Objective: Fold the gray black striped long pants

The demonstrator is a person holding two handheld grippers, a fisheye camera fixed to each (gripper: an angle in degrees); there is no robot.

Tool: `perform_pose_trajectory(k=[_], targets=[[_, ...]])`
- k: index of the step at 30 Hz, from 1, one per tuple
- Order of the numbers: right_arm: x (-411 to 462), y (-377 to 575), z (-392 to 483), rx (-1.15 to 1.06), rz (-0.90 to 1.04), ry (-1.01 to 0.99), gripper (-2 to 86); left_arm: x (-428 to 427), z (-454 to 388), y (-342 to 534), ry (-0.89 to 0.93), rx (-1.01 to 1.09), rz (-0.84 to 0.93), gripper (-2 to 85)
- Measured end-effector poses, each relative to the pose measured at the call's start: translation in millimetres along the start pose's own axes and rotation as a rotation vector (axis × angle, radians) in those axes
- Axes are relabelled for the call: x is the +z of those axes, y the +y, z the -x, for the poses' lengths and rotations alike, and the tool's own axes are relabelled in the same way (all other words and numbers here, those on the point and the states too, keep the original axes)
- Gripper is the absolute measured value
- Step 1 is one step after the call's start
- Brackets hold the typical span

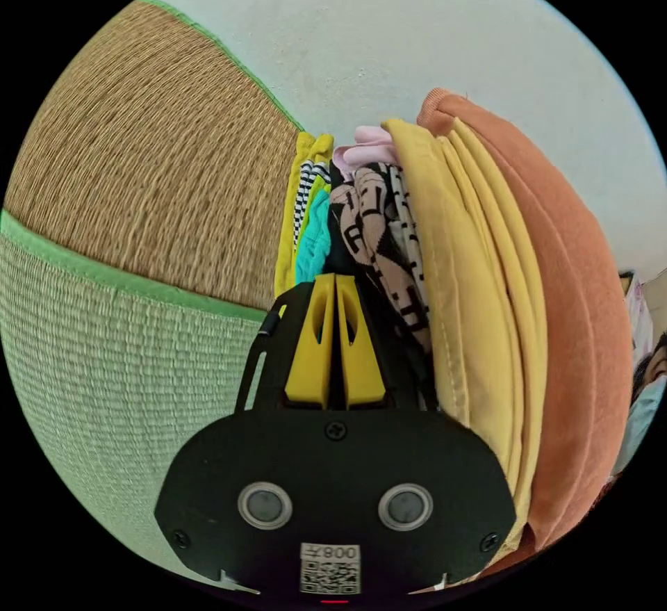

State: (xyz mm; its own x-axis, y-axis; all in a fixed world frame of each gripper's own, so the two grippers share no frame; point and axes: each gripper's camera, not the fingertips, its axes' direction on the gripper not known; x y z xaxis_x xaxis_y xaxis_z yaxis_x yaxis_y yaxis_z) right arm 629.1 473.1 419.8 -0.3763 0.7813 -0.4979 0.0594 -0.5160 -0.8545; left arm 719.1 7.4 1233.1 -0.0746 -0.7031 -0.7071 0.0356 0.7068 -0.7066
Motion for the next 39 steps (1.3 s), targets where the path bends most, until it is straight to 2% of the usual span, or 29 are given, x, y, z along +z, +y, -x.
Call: perform_pose_trajectory(k=[4,7,11,15,17,19,22,24,31,36,39], targets=[[49,48,4,0.039,0.171,0.024,0.1,40,-35,22,-0.146,0.034,-0.048,-0.2],[91,51,10,0.053,0.272,-0.13,0.2,75,-60,26,-0.251,0.094,-0.034,-0.2],[133,10,18,0.037,0.348,-0.139,1.0,107,-72,35,-0.311,0.14,-0.025,-0.2],[157,-6,10,0.028,0.429,-0.133,1.5,117,-54,44,-0.217,0.127,0.034,-0.1],[158,-7,1,0.053,0.414,-0.174,1.6,128,-59,52,-0.251,0.129,0.033,-0.1],[165,-16,-5,0.071,0.41,-0.173,2.0,158,-76,61,-0.359,0.119,0.016,0.0],[192,-47,-12,0.076,0.442,-0.125,2.7,194,-104,62,-0.475,0.147,0.035,-0.1],[214,-71,-31,0.093,0.482,-0.17,2.8,213,-116,60,-0.522,0.181,0.057,-0.1],[252,-83,-79,0.099,0.513,-0.215,1.5,232,-100,82,-0.458,0.245,0.145,-0.1],[269,-35,-108,0.145,0.471,-0.316,0.3,221,-91,112,-0.438,0.328,0.111,-0.1],[286,-34,-97,0.115,0.454,-0.384,0.3,223,-89,131,-0.416,0.345,0.12,-0.1]])
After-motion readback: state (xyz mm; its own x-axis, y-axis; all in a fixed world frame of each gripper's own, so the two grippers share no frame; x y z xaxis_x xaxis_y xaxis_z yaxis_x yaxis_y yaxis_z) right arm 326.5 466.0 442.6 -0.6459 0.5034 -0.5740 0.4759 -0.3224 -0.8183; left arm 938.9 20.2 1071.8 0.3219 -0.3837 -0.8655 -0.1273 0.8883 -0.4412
